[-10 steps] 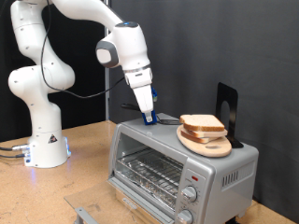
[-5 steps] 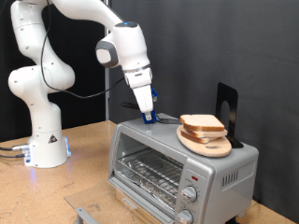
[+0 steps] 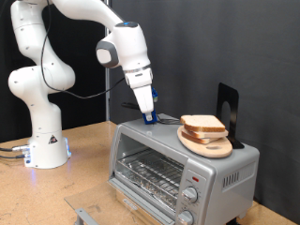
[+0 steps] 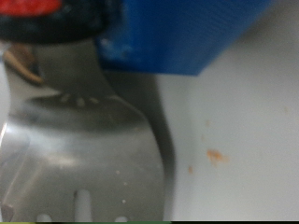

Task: Make a piece of toast with the oven

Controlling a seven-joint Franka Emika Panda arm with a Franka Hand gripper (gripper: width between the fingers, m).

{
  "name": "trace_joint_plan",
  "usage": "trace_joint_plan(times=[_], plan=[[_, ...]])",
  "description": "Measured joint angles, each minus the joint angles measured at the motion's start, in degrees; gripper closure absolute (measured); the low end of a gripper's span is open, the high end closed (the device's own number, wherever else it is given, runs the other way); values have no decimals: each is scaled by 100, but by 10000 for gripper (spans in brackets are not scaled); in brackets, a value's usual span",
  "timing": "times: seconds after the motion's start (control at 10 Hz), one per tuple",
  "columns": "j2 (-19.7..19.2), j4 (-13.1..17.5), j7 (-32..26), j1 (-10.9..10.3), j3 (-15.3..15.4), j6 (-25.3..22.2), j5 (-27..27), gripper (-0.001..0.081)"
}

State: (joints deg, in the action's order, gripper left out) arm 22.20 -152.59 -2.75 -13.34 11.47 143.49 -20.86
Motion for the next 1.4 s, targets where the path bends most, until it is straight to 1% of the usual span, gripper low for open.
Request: trace_joint_plan(times=[0.2,0.3,0.5,0.6,0.7,0.9,1.0,1.2,1.4], plan=[[161,81,-246,-37,-116,-164,-242,354],[278,143,-315,-38,-168,-390,-267,354],[476,413,-577,-35,-317,-1374,-181,354],[466,364,-530,-33,-299,-1205,-188,354],[468,290,-410,-31,-293,-953,-315,354],[568,72,-177,-8,-368,-282,-842,354],[682,-71,-152,21,-459,-48,-1038,354],[963,-350,-148,180,-680,208,-1171,354],[1184,-551,-153,462,-877,291,-1155,354]])
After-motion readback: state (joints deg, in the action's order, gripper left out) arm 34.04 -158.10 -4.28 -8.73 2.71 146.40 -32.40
